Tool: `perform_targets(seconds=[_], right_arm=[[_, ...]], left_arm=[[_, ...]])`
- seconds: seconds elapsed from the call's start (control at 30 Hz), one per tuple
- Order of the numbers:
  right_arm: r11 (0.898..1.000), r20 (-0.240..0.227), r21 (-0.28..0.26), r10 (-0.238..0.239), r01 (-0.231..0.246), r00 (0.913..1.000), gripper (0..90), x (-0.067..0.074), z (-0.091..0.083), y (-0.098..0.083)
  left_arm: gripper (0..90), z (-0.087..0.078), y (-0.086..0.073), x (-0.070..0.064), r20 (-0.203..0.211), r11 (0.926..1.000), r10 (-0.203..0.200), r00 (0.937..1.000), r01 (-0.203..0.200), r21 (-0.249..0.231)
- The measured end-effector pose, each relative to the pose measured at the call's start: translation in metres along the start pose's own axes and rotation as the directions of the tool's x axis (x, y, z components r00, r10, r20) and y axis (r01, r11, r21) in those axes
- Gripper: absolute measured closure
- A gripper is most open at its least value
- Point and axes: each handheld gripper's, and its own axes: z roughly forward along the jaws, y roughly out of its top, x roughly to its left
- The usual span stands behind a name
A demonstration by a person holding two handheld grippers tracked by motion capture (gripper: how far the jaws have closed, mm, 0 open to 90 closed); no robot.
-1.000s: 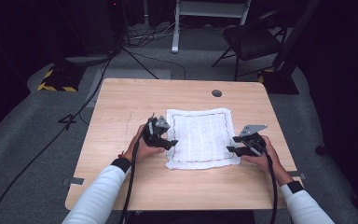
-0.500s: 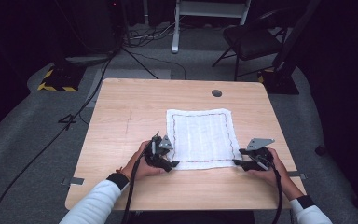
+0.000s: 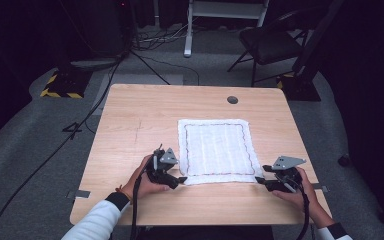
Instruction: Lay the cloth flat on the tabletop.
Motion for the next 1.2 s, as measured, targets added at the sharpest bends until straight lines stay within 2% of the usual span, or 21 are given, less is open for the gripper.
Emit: perform_targets(seconds=[0.1,0.17,0.23,0.33,0.43,0.53,0.57,0.6,0.63,0.67,0.7,0.77,0.83,0.9,0.93,0.97,1.0,1.1,1.17,1.2], right_arm=[[0.998,-0.012,-0.034,-0.043,0.043,0.999,43.2,0.012,0.006,0.016],[0.996,-0.026,-0.048,-0.075,0.073,0.9969,43.5,0.022,0.016,0.028],[0.992,-0.039,-0.071,-0.105,0.102,0.9937,44.3,0.031,0.027,0.041],[0.985,-0.083,-0.098,-0.149,0.141,0.9854,44.5,0.049,0.045,0.062],[0.976,-0.134,-0.114,-0.202,0.188,0.9702,45.5,0.07,0.065,0.08],[0.965,-0.177,-0.113,-0.252,0.235,0.9514,46.3,0.089,0.084,0.092],[0.963,-0.191,-0.115,-0.262,0.244,0.946,46.4,0.095,0.089,0.096],[0.961,-0.207,-0.115,-0.272,0.252,0.9397,46.5,0.1,0.094,0.098],[0.957,-0.214,-0.115,-0.285,0.266,0.9342,46.8,0.104,0.099,0.101],[0.953,-0.218,-0.117,-0.298,0.278,0.9293,47.1,0.108,0.102,0.102],[0.954,-0.228,-0.116,-0.297,0.277,0.9272,47.0,0.112,0.106,0.104],[0.951,-0.244,-0.118,-0.306,0.285,0.9203,47.3,0.117,0.111,0.106],[0.949,-0.25,-0.116,-0.313,0.292,0.9164,47.3,0.122,0.116,0.108],[0.948,-0.255,-0.115,-0.316,0.296,0.914,47.3,0.125,0.12,0.11],[0.949,-0.26,-0.11,-0.315,0.296,0.9128,47.3,0.127,0.122,0.111],[0.948,-0.26,-0.109,-0.317,0.298,0.9123,47.3,0.128,0.124,0.112],[0.947,-0.258,-0.108,-0.321,0.303,0.9111,47.3,0.129,0.125,0.112],[0.946,-0.263,-0.104,-0.325,0.308,0.9084,47.0,0.132,0.128,0.112],[0.945,-0.265,-0.094,-0.327,0.313,0.9071,46.7,0.132,0.13,0.112],[0.947,-0.265,-0.09,-0.323,0.31,0.9087,46.4,0.132,0.13,0.111]], left_arm=[[24.7,0.001,0.006,0.023,-0.069,0.9997,-0.024,0.9973,0.023,-0.012],[24.1,0.006,0.011,0.04,-0.09,0.9977,-0.063,0.9939,0.06,-0.032],[23.7,0.01,0.019,0.056,-0.111,0.996,-0.081,0.9905,0.076,-0.049],[23.3,0.021,0.03,0.076,-0.145,0.9928,-0.107,0.9836,0.097,-0.07],[23.5,0.031,0.039,0.094,-0.165,0.9879,-0.146,0.9754,0.135,-0.077],[23.5,0.041,0.044,0.108,-0.217,0.9873,-0.156,0.9636,0.146,-0.062],[23.5,0.044,0.044,0.113,-0.228,0.9846,-0.173,0.9581,0.163,-0.063],[23.5,0.047,0.043,0.118,-0.228,0.9789,-0.203,0.9524,0.192,-0.071],[23.3,0.05,0.043,0.123,-0.227,0.9753,-0.22,0.9487,0.209,-0.071],[23.2,0.053,0.043,0.126,-0.234,0.9732,-0.23,0.9446,0.22,-0.066],[23.0,0.055,0.043,0.129,-0.25,0.9731,-0.23,0.9405,0.221,-0.067],[22.9,0.061,0.044,0.135,-0.254,0.9647,-0.263,0.9307,0.253,-0.072],[22.0,0.066,0.046,0.14,-0.261,0.9583,-0.286,0.9221,0.273,-0.084],[21.6,0.07,0.048,0.143,-0.263,0.9556,-0.294,0.9188,0.281,-0.087],[21.4,0.074,0.049,0.143,-0.269,0.9518,-0.307,0.9131,0.294,-0.089],[20.7,0.076,0.05,0.144,-0.276,0.9537,-0.301,0.9128,0.291,-0.076],[19.7,0.078,0.052,0.146,-0.29,0.9538,-0.299,0.909,0.293,-0.065],[18.7,0.081,0.057,0.147,-0.298,0.9501,-0.311,0.9024,0.304,-0.07],[18.8,0.085,0.059,0.147,-0.305,0.9509,-0.307,0.9015,0.304,-0.058],[18.8,0.086,0.06,0.147,-0.299,0.9509,-0.307,0.9035,0.304,-0.056]])
